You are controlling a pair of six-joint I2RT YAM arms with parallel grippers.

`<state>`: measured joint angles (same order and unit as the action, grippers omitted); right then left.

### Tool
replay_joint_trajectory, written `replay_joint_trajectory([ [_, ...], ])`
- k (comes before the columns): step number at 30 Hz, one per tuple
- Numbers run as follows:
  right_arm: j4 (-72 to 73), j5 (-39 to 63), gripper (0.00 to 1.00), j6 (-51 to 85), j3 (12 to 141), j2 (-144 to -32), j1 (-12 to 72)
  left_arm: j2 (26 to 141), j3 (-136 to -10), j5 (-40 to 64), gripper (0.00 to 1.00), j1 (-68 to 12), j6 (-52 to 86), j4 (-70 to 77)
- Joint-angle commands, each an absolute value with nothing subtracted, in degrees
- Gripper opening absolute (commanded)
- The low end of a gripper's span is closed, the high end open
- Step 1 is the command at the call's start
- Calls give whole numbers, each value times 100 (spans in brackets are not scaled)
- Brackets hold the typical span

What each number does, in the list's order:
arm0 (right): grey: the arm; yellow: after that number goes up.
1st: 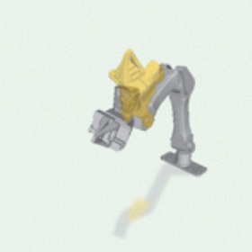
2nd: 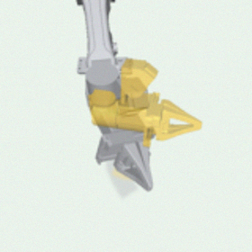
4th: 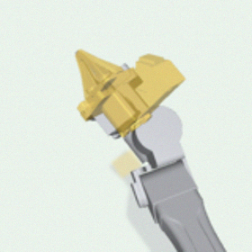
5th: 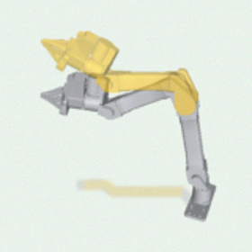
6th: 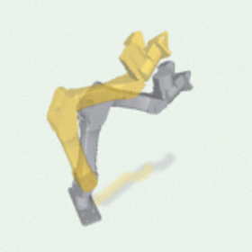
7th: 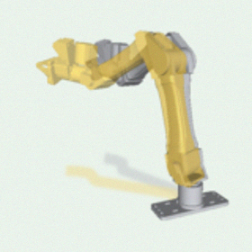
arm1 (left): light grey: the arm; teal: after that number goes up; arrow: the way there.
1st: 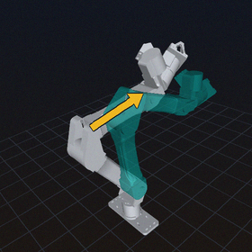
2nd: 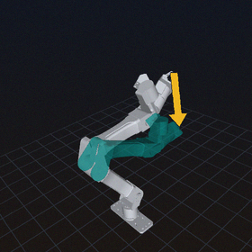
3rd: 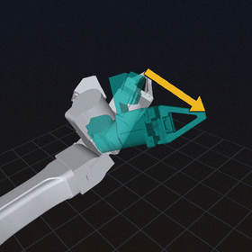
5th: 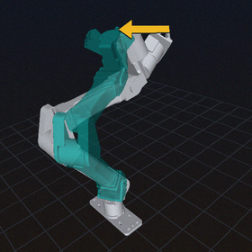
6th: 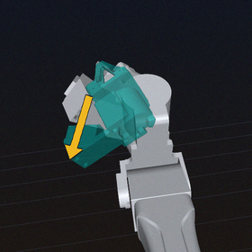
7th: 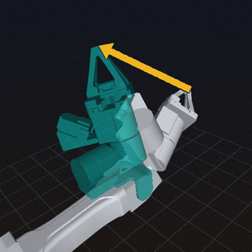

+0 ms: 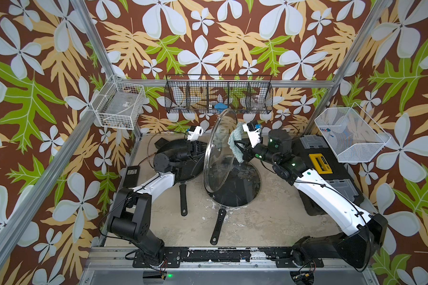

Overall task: Wipe the pot lid with a cloth
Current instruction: Wipe the pot lid.

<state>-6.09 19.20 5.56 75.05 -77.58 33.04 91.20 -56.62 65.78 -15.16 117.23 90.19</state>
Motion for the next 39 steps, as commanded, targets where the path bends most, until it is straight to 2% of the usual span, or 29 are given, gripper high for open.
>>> replay_joint_trajectory([
  [1,-668,2034,0,298,7286,-7471,3757,9121,-5717,6113,0,-1516,11811,10714],
  [9,-581,1886,0,273,6754,-6946,5202,9162,-5739,6091,0,-1520,11830,10714],
  [13,-593,1773,0,275,6684,-6917,5396,9167,-5745,6091,0,-1520,11830,10714],
  [16,-715,1249,0,119,6829,-6996,5222,9167,-5735,6091,0,-1516,11839,10714],
  [21,-580,1434,0,297,7155,-7284,4159,9142,-5742,6107,0,-1518,11828,10714],
  [28,-799,1671,0,487,8244,-8303,2913,9065,-5732,6109,0,-1515,11829,10713],
  [31,-1018,1677,0,396,8502,-8497,2838,9054,-5735,6108,0,-1517,11830,10712],
  [34,-877,2182,0,480,8218,-8310,2884,9078,-5735,6101,0,-1517,11841,10714],
  [39,-1105,1922,0,150,7680,-7739,3734,9093,-5738,6091,0,-1512,11830,10713],
])
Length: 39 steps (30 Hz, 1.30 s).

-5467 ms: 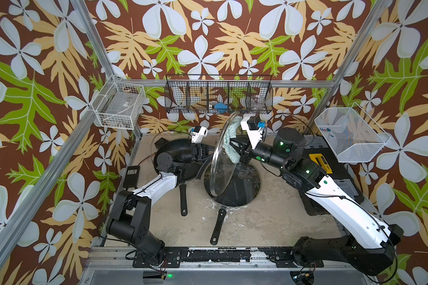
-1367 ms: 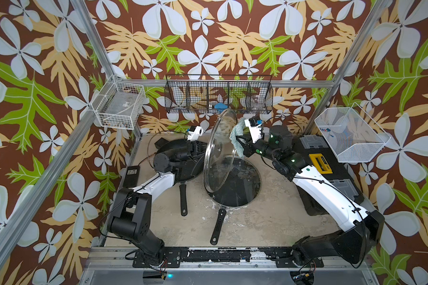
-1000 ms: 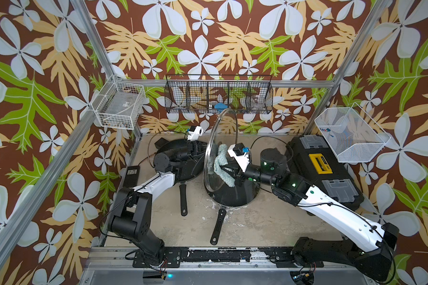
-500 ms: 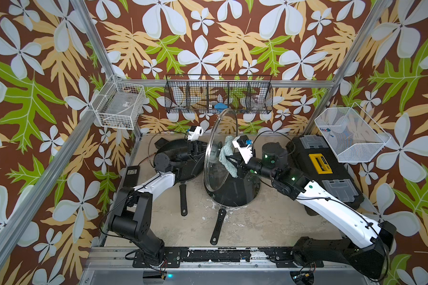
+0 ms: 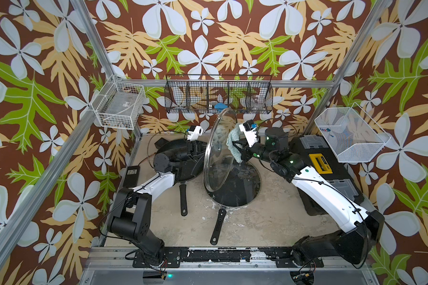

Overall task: Wipe the pot lid with a cloth
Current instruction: Wipe the pot lid.

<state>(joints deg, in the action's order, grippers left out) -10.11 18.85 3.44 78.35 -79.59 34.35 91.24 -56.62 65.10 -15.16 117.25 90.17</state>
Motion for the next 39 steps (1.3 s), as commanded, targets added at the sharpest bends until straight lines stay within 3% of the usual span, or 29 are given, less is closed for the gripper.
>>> replay_joint_trajectory([
  [1,-1090,1908,0,194,7536,-7603,3937,9092,-5734,6091,0,-1520,11825,10712],
  [7,-528,1712,0,566,6633,-6965,5149,9089,-5735,6100,0,-1519,11839,10714],
  [12,-321,1484,0,841,6252,-6724,5392,9108,-5741,6099,0,-1520,11843,10711],
  [15,-486,1005,0,667,6210,-6797,5129,9107,-5741,6100,0,-1520,11856,10712],
  [20,-262,1393,0,789,6315,-7085,4007,9088,-5744,6109,0,-1520,11838,10714],
  [26,-281,1797,0,618,7410,-8184,2964,9075,-5722,6116,0,-1516,11839,10713],
  [33,-873,1871,0,343,8616,-8883,2872,9063,-5728,6119,0,-1515,11845,10712],
  [39,-621,2137,0,513,7611,-8173,2985,9092,-5722,6100,0,-1520,11838,10714],
])
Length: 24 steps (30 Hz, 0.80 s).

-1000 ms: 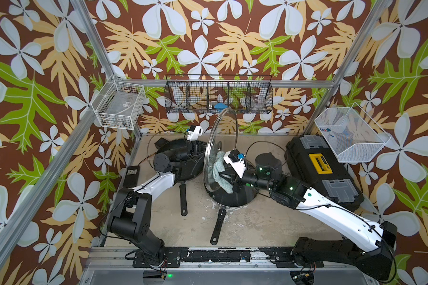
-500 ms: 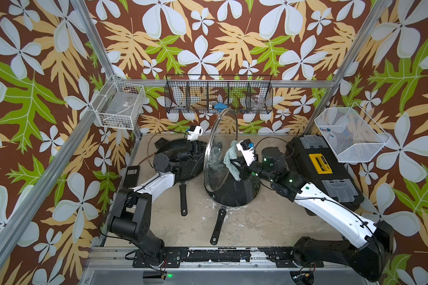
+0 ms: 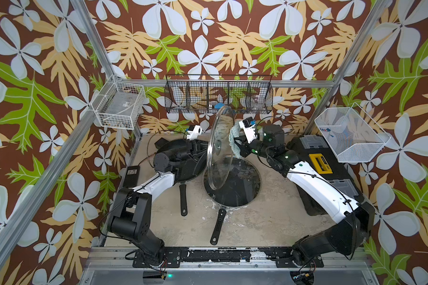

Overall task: Wipe the pot lid with a cloth
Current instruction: Wipe the pot lid.

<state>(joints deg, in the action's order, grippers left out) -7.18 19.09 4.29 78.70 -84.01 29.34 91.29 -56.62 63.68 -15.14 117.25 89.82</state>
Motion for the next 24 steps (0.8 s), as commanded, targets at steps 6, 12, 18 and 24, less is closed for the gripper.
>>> replay_joint_trajectory([
  [6,-800,2001,0,512,6754,-7474,3416,9098,-5737,6060,0,-1520,11848,10714],
  [12,-840,1822,0,554,6295,-7181,4397,9119,-5739,6029,0,-1518,11857,10714],
  [18,-951,1560,0,338,6719,-7090,5256,9206,-5713,6046,0,-1516,11821,10715],
  [24,-984,1564,0,114,7658,-7162,5467,9325,-5677,6078,0,-1516,11803,10728],
])
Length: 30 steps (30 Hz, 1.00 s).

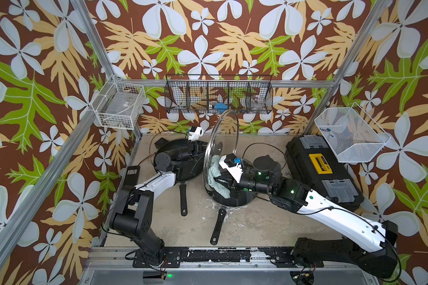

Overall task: Wipe the pot lid with a cloth
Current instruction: Wipe the pot lid.

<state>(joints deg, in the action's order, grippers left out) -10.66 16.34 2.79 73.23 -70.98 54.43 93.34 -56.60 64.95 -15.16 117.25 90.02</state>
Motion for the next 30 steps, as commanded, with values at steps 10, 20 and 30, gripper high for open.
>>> replay_joint_trajectory([
  [10,-1092,1669,0,118,7947,-7356,5462,9316,-5688,6100,0,-1494,11794,10725],
  [20,-719,1099,0,833,5806,-6843,5217,9217,-5697,6056,0,-1485,11828,10714],
  [30,-1018,1050,0,665,6917,-7583,4043,9108,-5670,6038,0,-1488,11821,10714],
])
